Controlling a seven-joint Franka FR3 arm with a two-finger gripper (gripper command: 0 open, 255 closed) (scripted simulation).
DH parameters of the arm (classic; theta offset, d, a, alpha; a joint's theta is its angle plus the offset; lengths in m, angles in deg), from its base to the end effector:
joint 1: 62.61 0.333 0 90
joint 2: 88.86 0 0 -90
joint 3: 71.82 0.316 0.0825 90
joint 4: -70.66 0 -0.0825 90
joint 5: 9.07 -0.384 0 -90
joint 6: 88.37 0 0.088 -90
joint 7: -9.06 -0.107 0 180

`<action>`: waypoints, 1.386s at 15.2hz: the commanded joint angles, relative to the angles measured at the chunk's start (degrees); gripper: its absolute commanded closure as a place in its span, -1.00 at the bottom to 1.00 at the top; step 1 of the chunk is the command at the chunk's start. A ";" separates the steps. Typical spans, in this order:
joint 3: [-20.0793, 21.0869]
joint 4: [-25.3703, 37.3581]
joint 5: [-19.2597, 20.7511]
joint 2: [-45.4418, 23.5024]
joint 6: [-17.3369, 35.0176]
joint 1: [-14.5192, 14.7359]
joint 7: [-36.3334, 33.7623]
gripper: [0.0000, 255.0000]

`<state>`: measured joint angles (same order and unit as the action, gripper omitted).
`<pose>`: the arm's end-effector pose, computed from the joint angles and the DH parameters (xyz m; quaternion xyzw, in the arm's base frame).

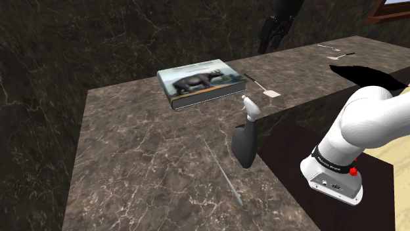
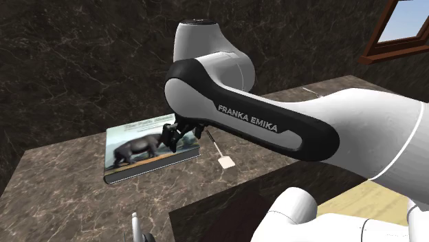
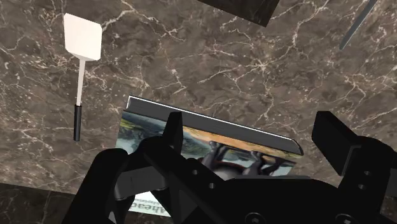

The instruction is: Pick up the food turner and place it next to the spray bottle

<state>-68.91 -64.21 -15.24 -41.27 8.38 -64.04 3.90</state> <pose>0.3063 0.0238 0.6164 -0.9952 0.0406 -0.0803 0.0392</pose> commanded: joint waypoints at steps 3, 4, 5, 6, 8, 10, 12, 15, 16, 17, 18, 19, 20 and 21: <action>-1.00 -1.52 0.93 -1.59 2.61 -1.10 0.49 -1.00; -1.50 -2.21 1.38 -2.46 3.93 -1.67 0.73 -1.00; -2.00 -2.85 1.83 -3.38 5.26 -2.24 0.96 -1.00; -2.51 -3.43 2.28 -4.35 6.59 -2.80 1.18 -1.00; -3.54 -4.46 3.16 -6.45 9.28 -3.93 1.60 -1.00; -4.59 -5.28 4.02 -8.75 11.97 -5.06 1.99 -1.00; -5.64 -5.89 4.84 -11.24 14.67 -6.19 2.36 -1.00; -7.26 -6.42 5.98 -15.31 18.68 -7.82 2.87 -1.00; -7.81 -6.48 6.34 -16.74 20.00 -8.35 3.03 -1.00; -8.37 -6.50 6.67 -18.22 21.31 -8.87 3.18 -1.00; -8.92 -6.46 6.99 -19.73 22.61 -9.38 3.34 -1.00; -9.49 -6.36 7.28 -21.28 23.89 -9.88 3.50 -1.00; -10.05 -6.22 7.56 -22.86 25.15 -10.36 3.65 -1.00; -10.63 -6.02 7.80 -24.47 26.39 -10.84 3.81 -1.00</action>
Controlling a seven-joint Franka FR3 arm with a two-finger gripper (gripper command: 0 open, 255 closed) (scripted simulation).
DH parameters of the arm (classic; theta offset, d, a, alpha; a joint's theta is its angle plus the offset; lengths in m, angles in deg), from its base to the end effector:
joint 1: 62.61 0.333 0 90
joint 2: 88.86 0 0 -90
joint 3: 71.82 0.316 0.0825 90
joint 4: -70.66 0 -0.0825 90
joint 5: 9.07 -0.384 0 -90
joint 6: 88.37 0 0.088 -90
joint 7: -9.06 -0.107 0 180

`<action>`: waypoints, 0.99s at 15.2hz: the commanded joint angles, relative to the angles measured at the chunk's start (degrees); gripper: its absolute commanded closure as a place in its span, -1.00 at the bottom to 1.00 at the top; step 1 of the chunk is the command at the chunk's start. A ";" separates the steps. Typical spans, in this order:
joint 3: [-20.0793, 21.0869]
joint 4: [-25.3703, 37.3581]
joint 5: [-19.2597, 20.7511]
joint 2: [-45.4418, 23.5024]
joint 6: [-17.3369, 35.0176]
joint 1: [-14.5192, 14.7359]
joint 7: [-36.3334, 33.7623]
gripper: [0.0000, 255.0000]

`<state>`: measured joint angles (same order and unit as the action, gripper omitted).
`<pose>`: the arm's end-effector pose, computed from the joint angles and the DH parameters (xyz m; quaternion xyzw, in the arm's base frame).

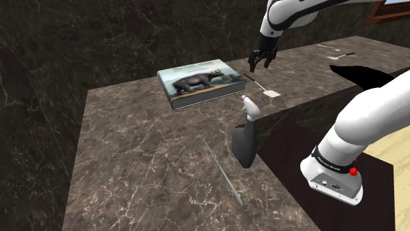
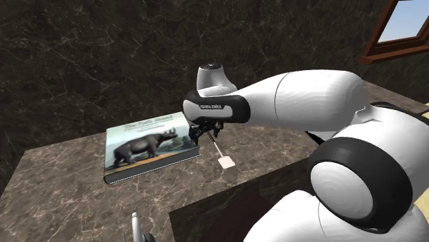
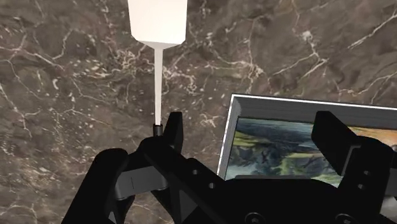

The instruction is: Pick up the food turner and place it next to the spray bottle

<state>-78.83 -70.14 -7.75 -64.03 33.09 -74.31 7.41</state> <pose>0.3986 -0.1380 0.4609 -0.9848 0.1667 -0.0483 0.0087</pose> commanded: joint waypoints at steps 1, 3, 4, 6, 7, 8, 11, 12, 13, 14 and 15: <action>-1.26 0.16 0.52 -3.35 2.91 -1.03 0.47 -1.00; -2.42 0.82 0.86 -6.70 5.28 -1.92 0.82 -1.00; -3.00 1.22 0.97 -8.41 6.42 -2.35 1.00 -1.00; -4.14 2.18 1.06 -11.89 8.62 -3.19 1.42 -1.00; -4.71 2.74 1.04 -13.66 9.68 -3.59 1.66 -1.00; -5.27 3.34 0.97 -15.44 10.70 -3.98 1.91 -1.00; -5.75 3.20 0.64 -17.76 13.01 -4.22 2.29 -1.00; -5.79 2.93 0.50 -18.31 13.83 -4.20 2.39 -1.00; -5.83 2.68 0.35 -18.87 14.64 -4.18 2.51 -1.00; -5.86 2.43 0.19 -19.45 15.45 -4.16 2.62 -1.00; -5.89 2.20 0.02 -20.04 16.25 -4.14 2.75 -1.00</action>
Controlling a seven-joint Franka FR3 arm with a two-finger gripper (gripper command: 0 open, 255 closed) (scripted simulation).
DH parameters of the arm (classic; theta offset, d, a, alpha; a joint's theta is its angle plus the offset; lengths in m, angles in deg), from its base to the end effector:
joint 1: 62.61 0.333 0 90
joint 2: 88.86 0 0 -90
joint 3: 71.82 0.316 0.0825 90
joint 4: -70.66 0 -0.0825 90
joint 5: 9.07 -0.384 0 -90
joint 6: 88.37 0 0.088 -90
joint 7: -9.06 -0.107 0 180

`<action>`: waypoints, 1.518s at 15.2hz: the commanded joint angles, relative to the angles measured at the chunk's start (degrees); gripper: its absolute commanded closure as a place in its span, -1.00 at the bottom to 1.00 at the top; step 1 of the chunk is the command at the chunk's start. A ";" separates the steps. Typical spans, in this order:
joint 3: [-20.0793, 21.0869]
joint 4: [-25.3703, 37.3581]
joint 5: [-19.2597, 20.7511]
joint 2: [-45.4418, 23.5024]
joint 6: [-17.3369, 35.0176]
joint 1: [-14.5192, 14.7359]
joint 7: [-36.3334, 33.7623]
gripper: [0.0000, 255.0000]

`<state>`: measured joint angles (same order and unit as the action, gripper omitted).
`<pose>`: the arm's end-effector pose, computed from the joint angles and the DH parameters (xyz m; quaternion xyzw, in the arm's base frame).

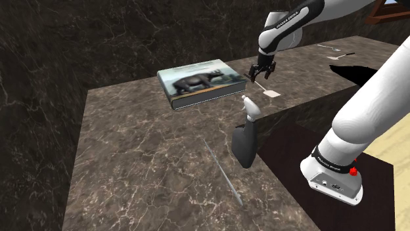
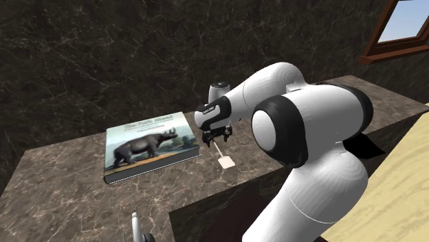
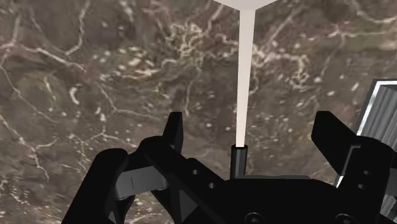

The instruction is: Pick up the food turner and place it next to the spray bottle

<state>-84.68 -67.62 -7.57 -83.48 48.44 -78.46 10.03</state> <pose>0.4254 -0.2332 0.3525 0.9725 -0.2305 0.0322 0.0073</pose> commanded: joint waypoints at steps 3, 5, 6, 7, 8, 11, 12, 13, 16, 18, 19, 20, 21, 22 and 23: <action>-0.09 -0.66 -0.44 -1.53 2.18 0.03 0.34 -1.00; -0.09 -0.66 -0.44 -1.53 2.18 0.03 0.34 -1.00; -0.09 -0.66 -0.44 -1.53 2.18 0.03 0.34 -1.00; -0.09 -0.66 -0.44 -1.53 2.18 0.03 0.34 -1.00; -0.09 -0.66 -0.44 -1.53 2.18 0.03 0.34 -1.00; -0.09 -0.65 -0.44 -1.53 2.17 0.03 0.34 1.00; -0.09 -0.65 -0.44 -1.53 2.17 0.03 0.34 1.00; -0.09 -0.65 -0.44 -1.53 2.17 0.03 0.34 1.00; -0.09 -0.65 -0.44 -1.53 2.17 0.03 0.34 1.00; -0.09 -0.65 -0.44 -1.52 2.17 0.03 0.34 1.00; -0.09 -0.66 -0.44 -1.53 2.18 0.03 0.34 1.00; -0.07 -0.38 -0.27 -0.97 1.36 0.02 0.21 1.00; -0.04 -0.09 -0.12 -0.44 0.54 0.00 0.10 1.00; -0.02 0.22 0.03 0.08 -0.28 -0.01 -0.01 1.00; 0.01 0.53 0.17 0.60 -1.09 -0.02 -0.12 1.00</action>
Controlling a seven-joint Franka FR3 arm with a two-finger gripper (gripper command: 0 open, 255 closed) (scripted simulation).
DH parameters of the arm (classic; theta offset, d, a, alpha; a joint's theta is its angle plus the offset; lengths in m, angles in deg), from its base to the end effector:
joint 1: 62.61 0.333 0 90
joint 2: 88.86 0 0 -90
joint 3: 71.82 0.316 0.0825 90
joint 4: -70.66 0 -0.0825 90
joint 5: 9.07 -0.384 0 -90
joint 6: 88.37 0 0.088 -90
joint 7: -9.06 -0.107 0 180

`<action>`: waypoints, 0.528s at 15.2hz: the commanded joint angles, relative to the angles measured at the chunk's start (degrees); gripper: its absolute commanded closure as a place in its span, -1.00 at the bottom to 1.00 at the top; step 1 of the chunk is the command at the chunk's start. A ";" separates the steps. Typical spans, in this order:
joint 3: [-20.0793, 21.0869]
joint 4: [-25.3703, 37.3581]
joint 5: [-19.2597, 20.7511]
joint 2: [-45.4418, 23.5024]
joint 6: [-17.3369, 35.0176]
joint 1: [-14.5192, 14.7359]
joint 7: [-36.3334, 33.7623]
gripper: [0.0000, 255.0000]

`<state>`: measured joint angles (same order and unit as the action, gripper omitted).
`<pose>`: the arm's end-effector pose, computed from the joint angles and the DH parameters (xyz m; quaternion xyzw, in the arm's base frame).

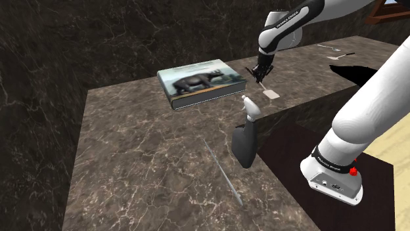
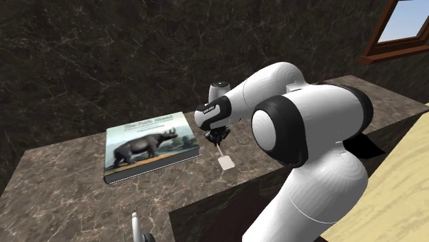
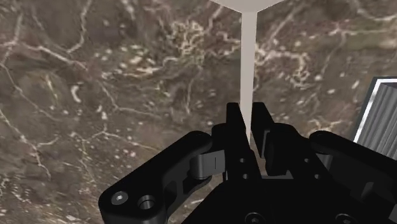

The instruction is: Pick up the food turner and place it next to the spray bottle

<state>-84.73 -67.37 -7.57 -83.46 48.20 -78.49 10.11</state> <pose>0.4258 -0.2343 0.3541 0.9725 -0.2305 0.0325 0.0074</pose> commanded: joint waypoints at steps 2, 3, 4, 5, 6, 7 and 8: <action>0.13 0.95 0.42 1.55 -2.49 -0.01 -0.39 1.00; 0.17 1.31 0.53 2.02 -3.31 -0.02 -0.48 1.00; 0.21 1.67 0.64 2.48 -4.12 -0.03 -0.56 1.00; 0.24 2.05 0.73 2.92 -4.94 -0.04 -0.64 1.00; 0.28 2.44 0.83 3.35 -5.75 -0.05 -0.71 1.00; 0.32 2.85 0.91 3.76 -6.56 -0.06 -0.78 1.00; 0.36 3.26 0.99 4.17 -7.37 -0.07 -0.84 1.00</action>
<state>-84.46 -64.58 -6.64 -79.60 41.65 -78.60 9.41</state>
